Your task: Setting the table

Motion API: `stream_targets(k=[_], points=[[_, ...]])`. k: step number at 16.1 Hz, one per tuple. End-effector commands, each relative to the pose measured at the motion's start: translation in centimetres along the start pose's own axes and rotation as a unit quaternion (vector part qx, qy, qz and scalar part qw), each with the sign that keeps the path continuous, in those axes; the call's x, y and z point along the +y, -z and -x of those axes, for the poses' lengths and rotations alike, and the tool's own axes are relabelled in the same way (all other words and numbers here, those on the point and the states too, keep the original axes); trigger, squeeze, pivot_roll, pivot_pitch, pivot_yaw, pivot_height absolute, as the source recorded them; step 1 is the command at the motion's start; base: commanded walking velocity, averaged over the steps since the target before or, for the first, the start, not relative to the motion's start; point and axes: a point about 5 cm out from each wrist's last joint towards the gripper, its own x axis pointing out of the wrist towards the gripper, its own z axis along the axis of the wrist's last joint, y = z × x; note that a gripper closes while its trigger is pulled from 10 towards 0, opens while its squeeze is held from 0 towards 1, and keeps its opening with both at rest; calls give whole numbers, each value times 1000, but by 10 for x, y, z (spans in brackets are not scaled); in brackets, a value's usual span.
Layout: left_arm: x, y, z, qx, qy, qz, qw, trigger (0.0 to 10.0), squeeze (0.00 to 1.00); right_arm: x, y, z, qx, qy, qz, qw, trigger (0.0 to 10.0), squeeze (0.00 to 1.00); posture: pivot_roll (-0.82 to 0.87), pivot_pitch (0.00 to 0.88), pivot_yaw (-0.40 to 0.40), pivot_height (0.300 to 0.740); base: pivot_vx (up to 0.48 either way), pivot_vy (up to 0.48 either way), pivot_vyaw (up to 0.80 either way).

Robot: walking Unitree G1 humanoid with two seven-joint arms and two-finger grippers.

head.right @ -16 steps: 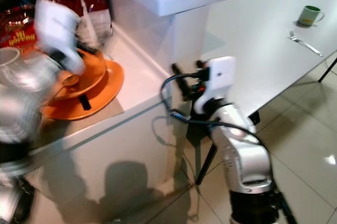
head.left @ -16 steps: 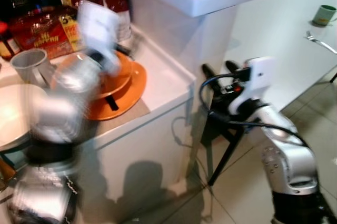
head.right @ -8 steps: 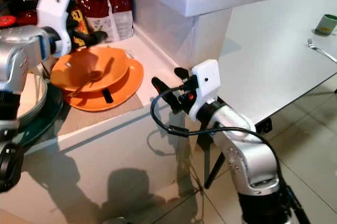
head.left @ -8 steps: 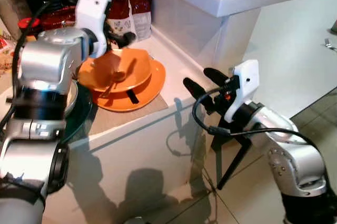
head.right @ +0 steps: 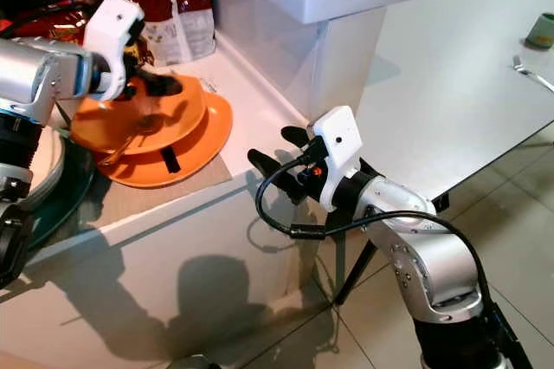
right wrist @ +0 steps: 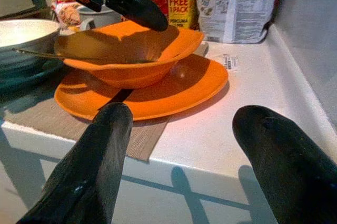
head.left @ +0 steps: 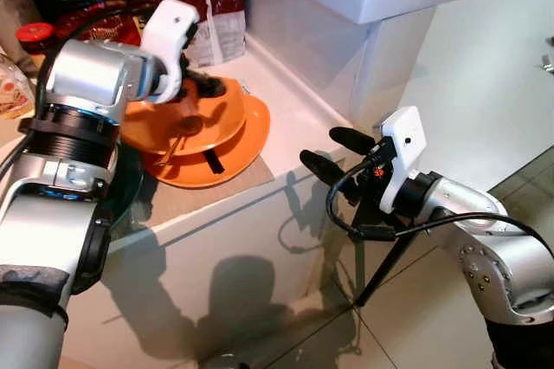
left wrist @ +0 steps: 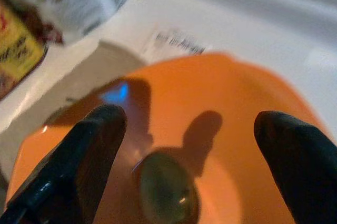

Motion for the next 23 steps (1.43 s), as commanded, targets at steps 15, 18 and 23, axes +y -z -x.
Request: stream_targets(k=[15,18,23], points=[[-5,22,35,99,124,75,984,10000,0,8,2,12,47,-52,-1,998,10000,0,38,11,2,740,0,0,0],[-11,28,32,111,132,64,983,10000,0,10,3,14,56,-61,0,997,10000,0,35,11,2,740,0,0,0],[-10,39,24,128,126,57,982,10000,0,10,4,15,60,-64,1,996,10000,0,31,10,4,740,0,0,0]])
